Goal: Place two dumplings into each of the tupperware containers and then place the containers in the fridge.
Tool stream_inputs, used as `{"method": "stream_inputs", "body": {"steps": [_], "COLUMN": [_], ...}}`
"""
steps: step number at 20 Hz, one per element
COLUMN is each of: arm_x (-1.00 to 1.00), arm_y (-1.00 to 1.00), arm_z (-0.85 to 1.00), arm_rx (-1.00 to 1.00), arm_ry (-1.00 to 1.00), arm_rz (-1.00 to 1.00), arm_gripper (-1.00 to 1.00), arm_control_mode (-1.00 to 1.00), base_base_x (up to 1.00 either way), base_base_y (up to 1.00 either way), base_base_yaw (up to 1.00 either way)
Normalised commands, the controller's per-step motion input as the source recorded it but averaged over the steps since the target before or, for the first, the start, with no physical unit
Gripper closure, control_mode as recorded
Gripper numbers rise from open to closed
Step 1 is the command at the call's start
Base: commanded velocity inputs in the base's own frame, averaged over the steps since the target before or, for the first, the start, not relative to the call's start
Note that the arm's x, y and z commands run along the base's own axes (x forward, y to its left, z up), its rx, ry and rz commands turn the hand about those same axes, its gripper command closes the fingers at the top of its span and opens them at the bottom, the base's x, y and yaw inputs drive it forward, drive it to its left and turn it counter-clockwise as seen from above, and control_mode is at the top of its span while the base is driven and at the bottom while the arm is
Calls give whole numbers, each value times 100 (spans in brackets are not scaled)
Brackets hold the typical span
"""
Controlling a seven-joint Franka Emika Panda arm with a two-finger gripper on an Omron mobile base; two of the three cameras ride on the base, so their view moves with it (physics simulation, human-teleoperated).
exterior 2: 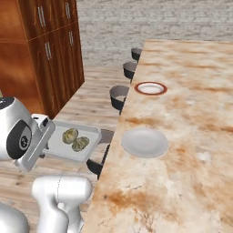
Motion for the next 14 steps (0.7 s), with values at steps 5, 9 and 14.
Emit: {"method": "stream_inputs", "body": {"steps": [5,9,14], "arm_x": [0,0,0], "arm_y": [0,0,0], "arm_z": [0,0,0], "arm_rx": [0,0,0], "arm_ry": [0,0,0], "arm_rz": [0,0,0], "arm_gripper": [100,100,100], "arm_control_mode": [100,100,100], "base_base_x": [-84,-99,-95], "base_base_y": [-3,0,-3], "base_base_yaw": [-11,-11,-9]}}
